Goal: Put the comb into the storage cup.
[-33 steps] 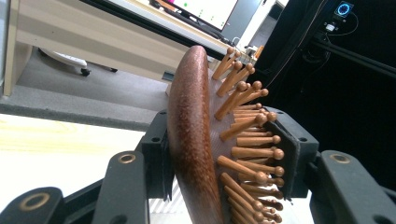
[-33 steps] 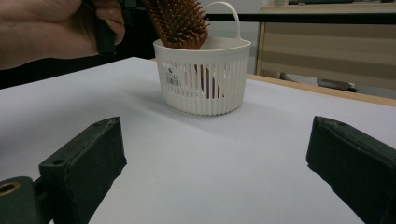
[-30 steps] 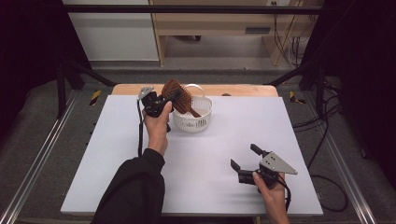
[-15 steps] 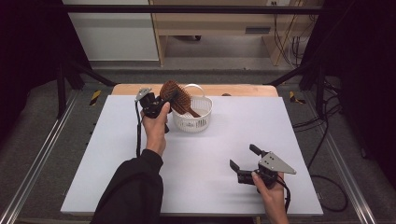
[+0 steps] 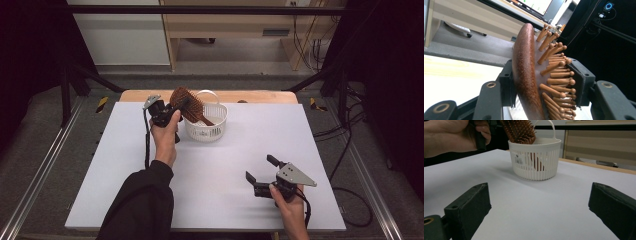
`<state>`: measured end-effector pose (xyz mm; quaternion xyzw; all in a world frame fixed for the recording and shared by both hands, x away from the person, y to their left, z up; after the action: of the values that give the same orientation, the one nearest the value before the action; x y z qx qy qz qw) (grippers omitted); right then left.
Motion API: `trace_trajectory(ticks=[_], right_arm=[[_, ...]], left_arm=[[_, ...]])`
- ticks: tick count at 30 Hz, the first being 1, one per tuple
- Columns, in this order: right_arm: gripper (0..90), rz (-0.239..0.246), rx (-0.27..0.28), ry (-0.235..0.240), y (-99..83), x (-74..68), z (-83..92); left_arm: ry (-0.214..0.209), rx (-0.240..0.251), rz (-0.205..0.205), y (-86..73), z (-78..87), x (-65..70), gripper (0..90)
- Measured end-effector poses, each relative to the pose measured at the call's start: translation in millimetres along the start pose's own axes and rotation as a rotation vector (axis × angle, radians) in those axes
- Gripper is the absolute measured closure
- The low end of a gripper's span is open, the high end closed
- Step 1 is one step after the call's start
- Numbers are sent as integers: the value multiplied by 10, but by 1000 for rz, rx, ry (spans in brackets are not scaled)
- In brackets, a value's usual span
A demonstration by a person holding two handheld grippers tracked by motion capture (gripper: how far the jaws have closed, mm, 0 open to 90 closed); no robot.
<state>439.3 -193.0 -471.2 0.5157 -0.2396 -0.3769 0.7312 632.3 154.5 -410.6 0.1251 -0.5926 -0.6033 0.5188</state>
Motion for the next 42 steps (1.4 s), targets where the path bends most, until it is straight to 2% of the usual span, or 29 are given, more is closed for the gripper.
trace_trajectory(ticks=[16,30,42], right_arm=[[41,-1,-3,9,-3,-5,-9],[41,-1,-12,17,-13,-13,-25],[41,-1,-14,23,-19,-12,-29]], left_arm=[[5,-5,6,-12,6,-46,466],[9,-5,48,-18,-8,-123,458],[17,-15,60,-22,-29,-161,446]])
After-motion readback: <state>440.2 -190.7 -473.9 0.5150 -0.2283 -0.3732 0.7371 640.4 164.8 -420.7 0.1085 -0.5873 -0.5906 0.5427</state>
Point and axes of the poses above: each handheld gripper's, and its own axes: z roughly backward along the jaws, y roughly out of its top, x roughly to its right, the point moved 2 cm from there along -z, roughly forward along the jaws, and after that the axes turned 11 degrees about -x, right-handed, at the moved point
